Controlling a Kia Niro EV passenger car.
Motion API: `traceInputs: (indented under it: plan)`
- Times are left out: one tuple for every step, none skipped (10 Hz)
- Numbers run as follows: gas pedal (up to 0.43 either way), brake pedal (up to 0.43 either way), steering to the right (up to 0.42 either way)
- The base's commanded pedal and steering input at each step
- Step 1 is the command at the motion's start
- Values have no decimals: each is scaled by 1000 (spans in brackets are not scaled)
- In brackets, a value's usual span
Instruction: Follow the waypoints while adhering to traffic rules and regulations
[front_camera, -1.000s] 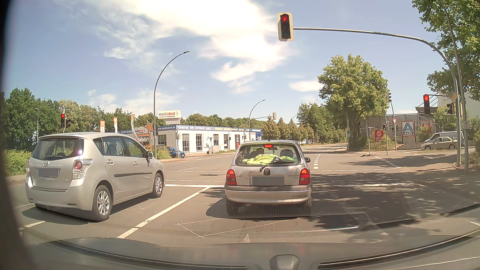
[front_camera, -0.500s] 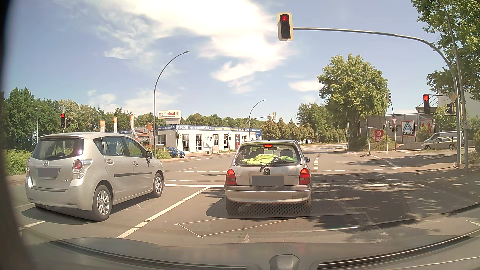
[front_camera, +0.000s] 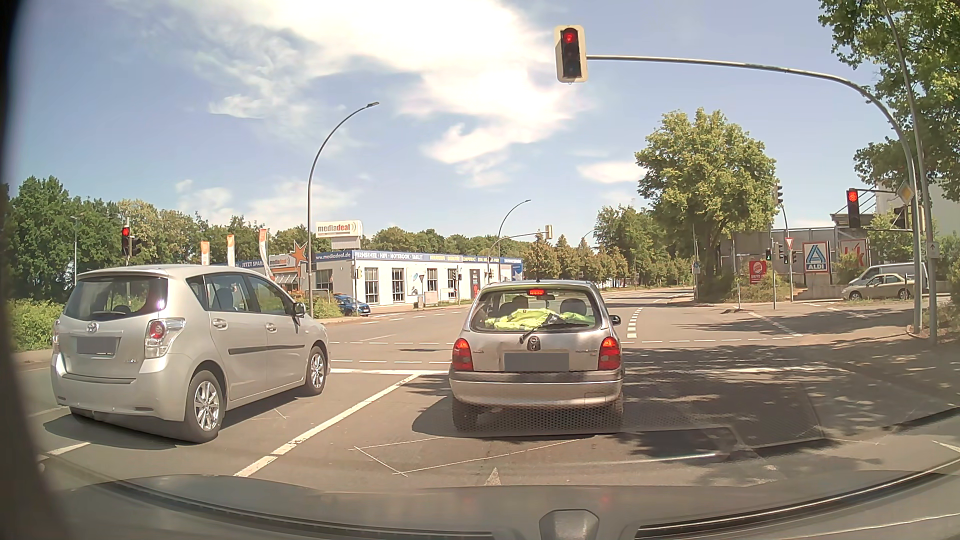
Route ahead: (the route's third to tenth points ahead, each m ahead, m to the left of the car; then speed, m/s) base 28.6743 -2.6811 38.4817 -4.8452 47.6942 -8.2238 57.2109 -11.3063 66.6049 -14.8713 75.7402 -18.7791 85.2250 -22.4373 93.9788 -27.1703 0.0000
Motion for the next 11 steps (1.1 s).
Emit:
traceInputs:
  plan:
    - [0, 189, 29]
    - [0, 189, 29]
    - [0, 189, 29]
    - [0, 189, 28]
    - [0, 189, 29]
    - [0, 189, 29]
    - [0, 189, 28]
    - [0, 189, 28]
    - [0, 189, 29]
    - [0, 189, 28]
    - [0, 189, 28]
